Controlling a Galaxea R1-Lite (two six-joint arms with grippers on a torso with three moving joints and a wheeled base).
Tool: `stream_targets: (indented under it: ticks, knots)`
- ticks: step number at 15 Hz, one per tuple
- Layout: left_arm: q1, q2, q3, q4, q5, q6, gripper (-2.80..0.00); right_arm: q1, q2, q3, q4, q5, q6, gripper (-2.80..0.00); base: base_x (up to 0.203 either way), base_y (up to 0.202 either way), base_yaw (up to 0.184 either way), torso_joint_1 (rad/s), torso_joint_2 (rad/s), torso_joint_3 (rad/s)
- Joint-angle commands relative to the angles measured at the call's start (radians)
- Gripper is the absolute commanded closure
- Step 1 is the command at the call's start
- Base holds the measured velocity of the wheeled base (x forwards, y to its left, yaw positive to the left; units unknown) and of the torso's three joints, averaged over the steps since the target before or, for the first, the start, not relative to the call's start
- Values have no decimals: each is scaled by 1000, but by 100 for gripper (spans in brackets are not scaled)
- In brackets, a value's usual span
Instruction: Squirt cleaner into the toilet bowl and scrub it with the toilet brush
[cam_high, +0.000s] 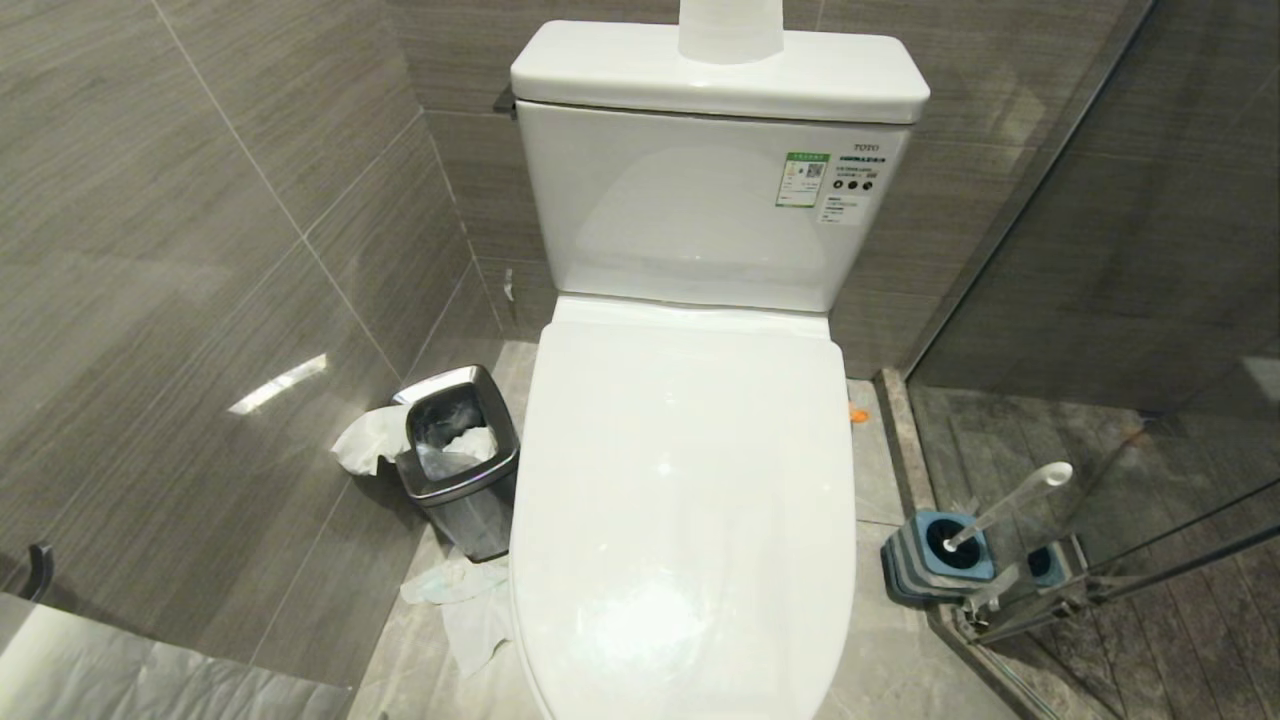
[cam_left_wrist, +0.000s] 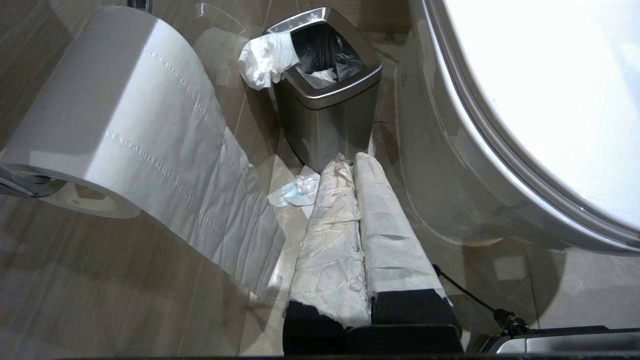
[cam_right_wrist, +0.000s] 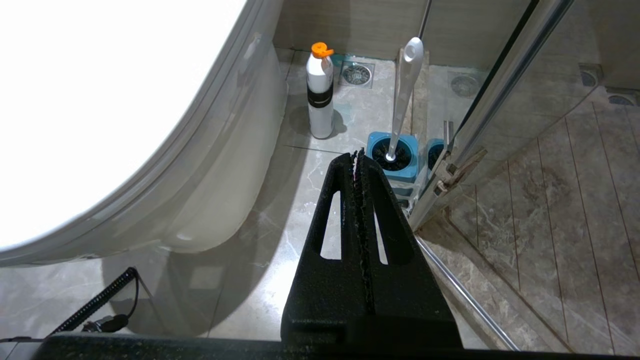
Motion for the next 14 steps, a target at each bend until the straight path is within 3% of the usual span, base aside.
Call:
stream_targets:
  ticks: [1,3,7,9,12,14]
  knots:
    - [0,2,0,2,-8,46,0,0,1,0,-1,-1,0,0,0,0,0,0,0,0]
    - [0,2,-1,5,-41,137,0,0,1,0,0,-1,0,0,0,0,0,0,0,0]
    - [0,2,0,2,-44,143,0,0,1,0,0,0,0,0,0,0,0,0,0,0]
    - [0,1,1,2,-31,119,0,0,1,0,-1,0,0,0,0,0,0,0,0,0]
    - [0,1,1,0,-20,18,0,-1,1,0,0,-1,0,0,0,0,0,0,0,0]
    - [0,1,0,0,-5,0,0,0,1,0,-1,-1,0,0,0,0,0,0,0,0]
